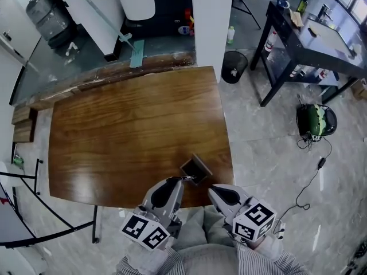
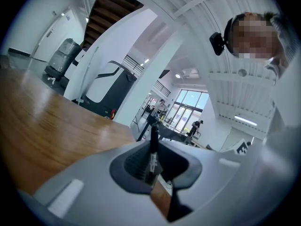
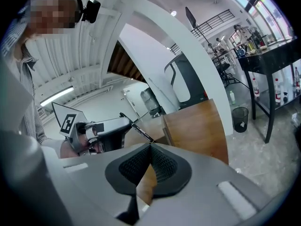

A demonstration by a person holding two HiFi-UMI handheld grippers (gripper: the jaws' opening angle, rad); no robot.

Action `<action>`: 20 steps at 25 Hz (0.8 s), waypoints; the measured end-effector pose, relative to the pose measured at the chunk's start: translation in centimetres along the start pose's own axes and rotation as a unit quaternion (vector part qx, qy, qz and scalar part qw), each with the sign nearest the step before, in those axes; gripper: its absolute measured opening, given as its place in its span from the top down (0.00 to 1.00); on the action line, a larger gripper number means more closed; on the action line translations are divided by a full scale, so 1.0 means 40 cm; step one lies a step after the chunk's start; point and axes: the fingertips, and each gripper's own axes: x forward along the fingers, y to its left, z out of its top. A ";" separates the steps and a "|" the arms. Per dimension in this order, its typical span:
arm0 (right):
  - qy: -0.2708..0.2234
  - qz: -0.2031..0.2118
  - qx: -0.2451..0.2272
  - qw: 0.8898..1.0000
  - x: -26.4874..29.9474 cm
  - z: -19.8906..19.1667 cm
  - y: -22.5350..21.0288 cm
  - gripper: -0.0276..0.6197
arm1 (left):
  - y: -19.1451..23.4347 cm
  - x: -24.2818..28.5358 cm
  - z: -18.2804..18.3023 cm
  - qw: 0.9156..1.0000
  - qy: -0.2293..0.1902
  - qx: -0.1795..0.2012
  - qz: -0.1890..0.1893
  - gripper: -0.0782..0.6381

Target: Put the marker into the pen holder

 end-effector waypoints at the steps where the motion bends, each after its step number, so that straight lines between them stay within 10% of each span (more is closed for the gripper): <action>1: 0.003 0.000 0.001 1.000 0.004 -0.005 -0.002 0.96 | 0.009 0.005 -0.003 1.000 0.001 0.000 0.002 0.82; 20: 0.027 -0.032 0.053 0.998 0.015 -0.105 -0.075 0.96 | 0.072 0.107 -0.165 0.995 0.097 0.031 0.011 0.82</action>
